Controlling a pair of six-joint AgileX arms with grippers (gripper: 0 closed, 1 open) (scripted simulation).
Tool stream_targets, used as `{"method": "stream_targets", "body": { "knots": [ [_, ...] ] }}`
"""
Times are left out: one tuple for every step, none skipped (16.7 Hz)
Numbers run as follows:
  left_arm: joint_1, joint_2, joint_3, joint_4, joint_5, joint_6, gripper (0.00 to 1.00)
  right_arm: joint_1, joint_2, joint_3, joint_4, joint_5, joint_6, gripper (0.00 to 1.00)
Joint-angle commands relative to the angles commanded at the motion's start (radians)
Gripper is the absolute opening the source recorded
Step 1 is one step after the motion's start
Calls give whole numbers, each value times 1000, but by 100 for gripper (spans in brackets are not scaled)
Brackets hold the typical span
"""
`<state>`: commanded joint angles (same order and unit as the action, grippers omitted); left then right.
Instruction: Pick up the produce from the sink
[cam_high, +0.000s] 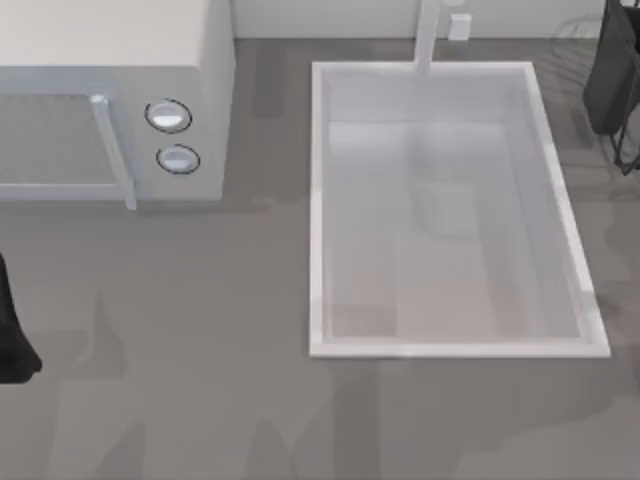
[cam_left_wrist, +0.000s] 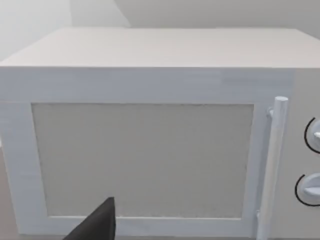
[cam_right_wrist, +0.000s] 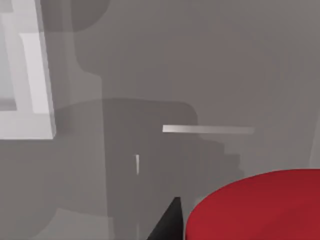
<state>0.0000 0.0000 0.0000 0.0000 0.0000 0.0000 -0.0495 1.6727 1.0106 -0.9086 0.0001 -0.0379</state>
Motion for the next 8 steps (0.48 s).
{"method": "stream_targets", "body": {
  "knots": [
    [0,0,0,0,0,0,100,0,0,0,0,0,0,0],
    [0,0,0,0,0,0,100,0,0,0,0,0,0,0],
    [0,0,0,0,0,0,100,0,0,0,0,0,0,0],
    [0,0,0,0,0,0,100,0,0,0,0,0,0,8],
    [0,0,0,0,0,0,100,0,0,0,0,0,0,15],
    [0,0,0,0,0,0,100,0,0,0,0,0,0,23],
    [0,0,0,0,0,0,100,0,0,0,0,0,0,30],
    [0,0,0,0,0,0,100,0,0,0,0,0,0,38]
  ]
}}
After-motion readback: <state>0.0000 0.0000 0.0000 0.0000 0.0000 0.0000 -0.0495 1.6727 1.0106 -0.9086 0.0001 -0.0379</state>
